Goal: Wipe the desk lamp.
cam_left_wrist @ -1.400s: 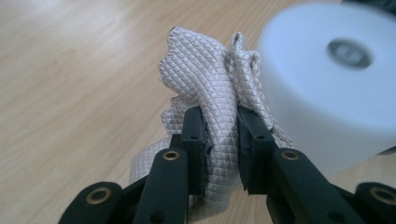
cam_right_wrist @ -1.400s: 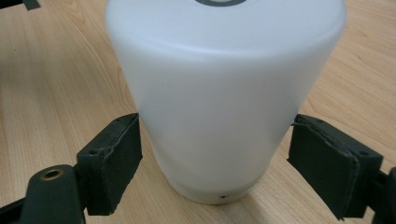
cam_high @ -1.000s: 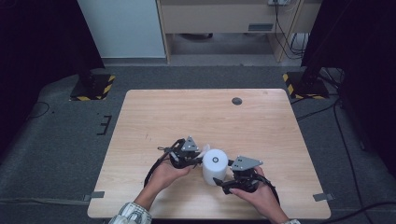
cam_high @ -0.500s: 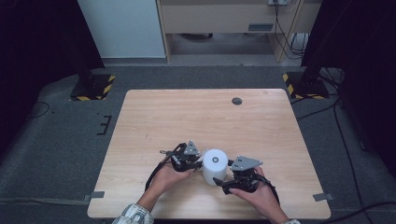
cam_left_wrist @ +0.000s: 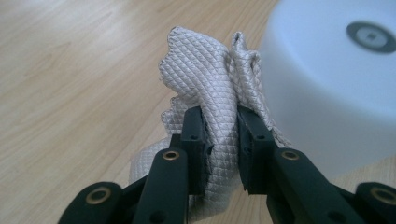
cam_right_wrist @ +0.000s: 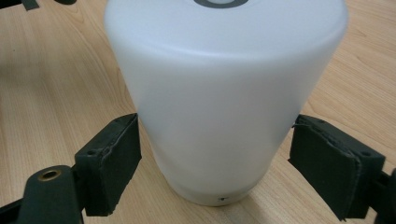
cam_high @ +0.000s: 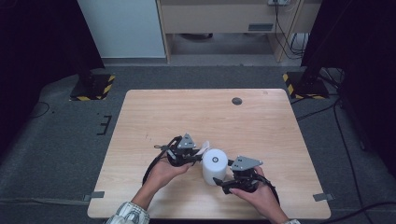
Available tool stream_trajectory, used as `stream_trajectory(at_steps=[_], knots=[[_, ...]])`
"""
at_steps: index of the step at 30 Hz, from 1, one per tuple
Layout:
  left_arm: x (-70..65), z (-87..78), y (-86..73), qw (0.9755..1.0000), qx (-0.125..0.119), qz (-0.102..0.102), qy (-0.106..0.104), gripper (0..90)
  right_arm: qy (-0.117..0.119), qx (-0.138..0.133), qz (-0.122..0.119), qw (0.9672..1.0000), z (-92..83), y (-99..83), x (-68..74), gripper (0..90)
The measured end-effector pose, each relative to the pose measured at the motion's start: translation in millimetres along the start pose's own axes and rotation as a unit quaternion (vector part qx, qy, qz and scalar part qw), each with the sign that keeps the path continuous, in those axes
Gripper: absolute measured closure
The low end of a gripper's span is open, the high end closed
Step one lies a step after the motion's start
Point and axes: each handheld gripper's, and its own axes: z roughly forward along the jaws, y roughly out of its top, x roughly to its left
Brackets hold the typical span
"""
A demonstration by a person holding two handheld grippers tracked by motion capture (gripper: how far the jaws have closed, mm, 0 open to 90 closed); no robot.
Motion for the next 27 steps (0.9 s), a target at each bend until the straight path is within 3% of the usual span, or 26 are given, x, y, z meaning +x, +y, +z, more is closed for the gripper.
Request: stream_trajectory(at_steps=[14, 19, 27], knots=[[-0.2, 31.4, -19.3, 0.9986, 0.053, 0.007, 0.003, 74.3, 0.000, 0.000, -0.001, 1.0000, -0.3, -0.1, -0.4, 17.0], [-0.2, 29.4, -21.4, 0.9988, 0.049, 0.004, 0.003, 74.2, 0.000, -0.002, 0.000, 1.0000, -0.8, 0.2, -0.1, 17.1], [-1.4, 8.7, -21.1, 0.9997, 0.022, -0.005, 0.009, 74.0, -0.003, -0.006, 0.004, 1.0000, -5.3, 0.2, 0.2, 15.7]])
